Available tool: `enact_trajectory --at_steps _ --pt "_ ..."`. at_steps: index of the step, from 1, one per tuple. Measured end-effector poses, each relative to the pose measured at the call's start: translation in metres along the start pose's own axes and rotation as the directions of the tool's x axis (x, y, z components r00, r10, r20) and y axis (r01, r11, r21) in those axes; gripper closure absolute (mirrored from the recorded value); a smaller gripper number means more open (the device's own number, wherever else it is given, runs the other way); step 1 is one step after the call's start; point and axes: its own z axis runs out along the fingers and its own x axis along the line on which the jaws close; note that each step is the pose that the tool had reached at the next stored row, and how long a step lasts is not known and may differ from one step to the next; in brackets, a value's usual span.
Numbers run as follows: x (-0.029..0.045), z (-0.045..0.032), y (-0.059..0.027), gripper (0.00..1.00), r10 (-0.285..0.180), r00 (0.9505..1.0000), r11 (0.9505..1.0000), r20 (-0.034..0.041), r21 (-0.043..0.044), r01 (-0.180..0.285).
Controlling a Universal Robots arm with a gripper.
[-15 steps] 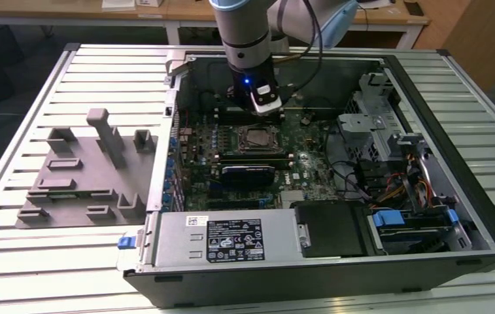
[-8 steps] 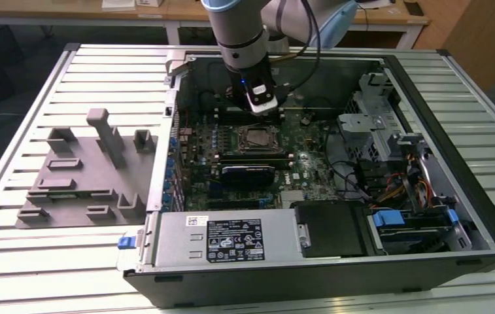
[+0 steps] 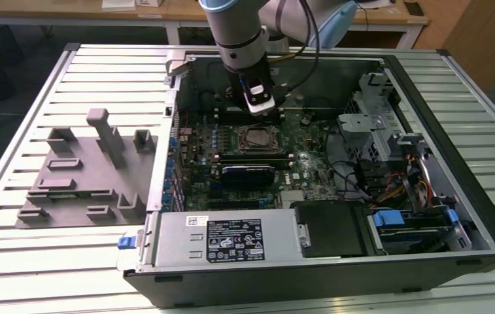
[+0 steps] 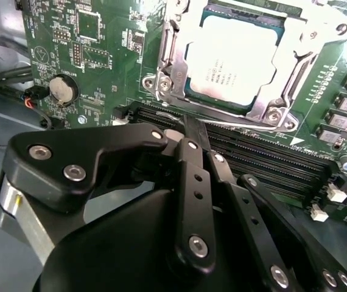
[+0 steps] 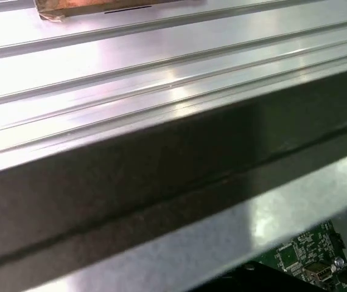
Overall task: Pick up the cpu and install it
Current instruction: 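Install the first cpu locking lever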
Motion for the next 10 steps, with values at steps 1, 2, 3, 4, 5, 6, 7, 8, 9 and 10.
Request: enact_trajectory --at_steps 1,2,3,4,5,6,7,8,9,10 --pt "0.0007 -0.0001 -0.0001 0.89 0.005 1.0 1.0 0.0014 0.001 -0.005" --pt "0.0016 -0.0001 -0.0001 0.89 0.008 1.0 1.0 0.0025 0.0014 -0.008" --pt "0.0027 0.0 0.0001 0.89 0.011 0.9999 0.9999 0.0037 0.0017 -0.011" --pt "0.0037 0.0 0.0003 0.89 0.013 0.9999 0.9999 0.0048 0.002 -0.013" --pt "0.0044 0.0003 0.0009 0.89 0.014 0.9999 0.9999 0.0058 0.0018 -0.014" --pt "0.0048 0.0006 0.0014 0.89 0.015 0.9999 0.9999 0.0067 0.0018 -0.015" --pt "0.0051 0.0009 0.0018 0.89 0.016 0.9998 0.9999 0.0077 0.0017 -0.016" --pt "0.0053 0.0013 0.0019 0.89 0.017 0.9998 0.9998 0.0087 0.0015 -0.017" --pt "0.0053 0.0014 0.0019 0.89 0.018 0.9998 0.9998 0.0094 0.0016 -0.018" --pt "0.0054 0.0016 0.0018 0.89 0.018 0.9998 0.9998 0.0101 0.0015 -0.018"
